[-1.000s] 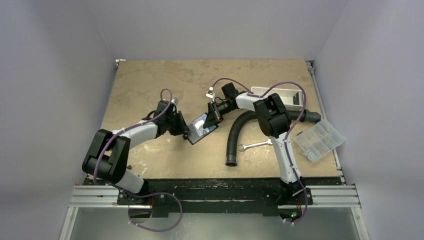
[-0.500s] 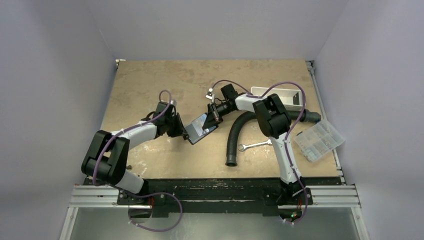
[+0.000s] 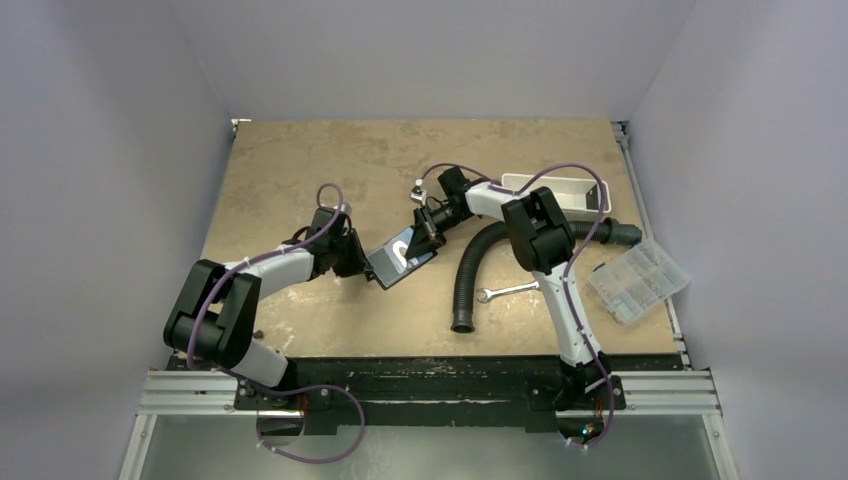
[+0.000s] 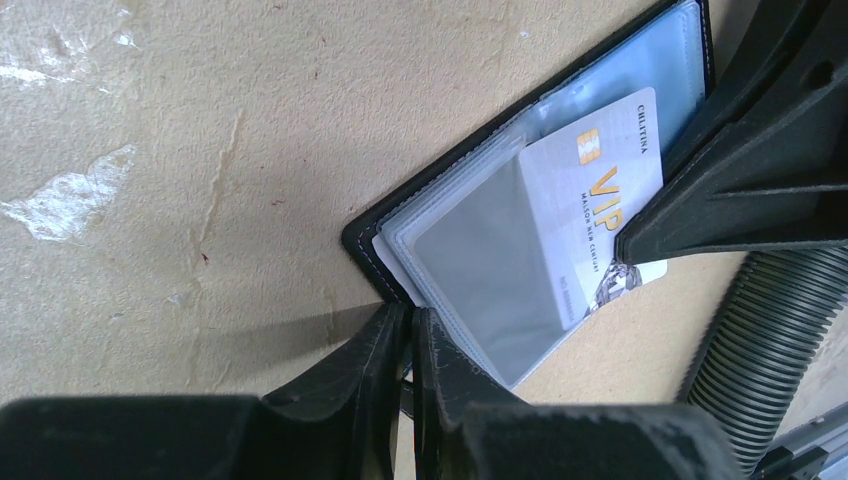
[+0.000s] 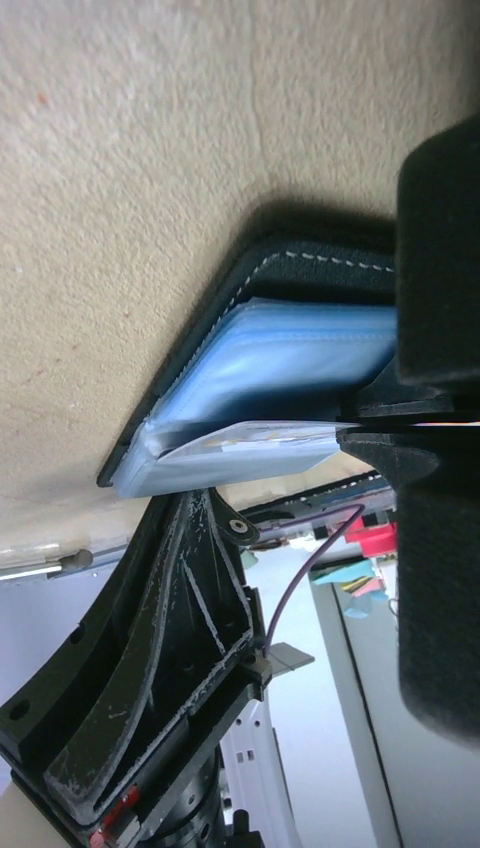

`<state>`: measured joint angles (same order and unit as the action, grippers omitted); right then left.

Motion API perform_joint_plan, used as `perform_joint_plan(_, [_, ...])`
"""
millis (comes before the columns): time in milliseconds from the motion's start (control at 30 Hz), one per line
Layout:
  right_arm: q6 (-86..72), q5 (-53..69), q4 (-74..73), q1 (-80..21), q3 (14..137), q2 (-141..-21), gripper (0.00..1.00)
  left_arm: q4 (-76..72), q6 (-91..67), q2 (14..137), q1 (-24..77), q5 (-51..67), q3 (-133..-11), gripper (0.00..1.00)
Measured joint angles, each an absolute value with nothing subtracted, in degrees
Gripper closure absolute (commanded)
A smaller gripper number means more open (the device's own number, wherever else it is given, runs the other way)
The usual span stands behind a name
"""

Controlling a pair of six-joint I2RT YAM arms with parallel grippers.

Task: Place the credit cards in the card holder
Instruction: Insert the credit card into the card holder.

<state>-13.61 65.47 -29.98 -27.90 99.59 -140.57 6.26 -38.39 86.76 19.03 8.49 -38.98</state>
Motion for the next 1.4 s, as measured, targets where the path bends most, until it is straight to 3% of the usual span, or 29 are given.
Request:
perform_joint_plan(533, [-10.92,63.64,-36.62,-28.80,103.50,-141.47,1.00,5.15,-38.46,86.83,18.79,9.28,-38.52,0.89])
perform_joint_plan(633, [-11.29,63.68,-36.14,-29.23,103.50,-141.47,0.96,5.10,-38.44,86.85,18.76,9.37,-38.50,0.89])
perform_joint_plan(1100, [-18.02,62.02,-29.71,-31.16,98.41,-138.45,0.59,4.21,-38.44,87.05,18.74,9.45,-38.37,0.89])
perform_joint_plan(1300, [-19.99,58.52,-25.45,-31.05,94.00,-134.69,0.60,3.55,-38.44,86.98,18.74,9.45,-38.06,0.89])
perform_joint_plan(1400, [-20.67,57.52,-24.27,-30.87,92.88,-134.04,0.66,3.44,-38.46,86.98,18.74,9.47,-38.02,0.89])
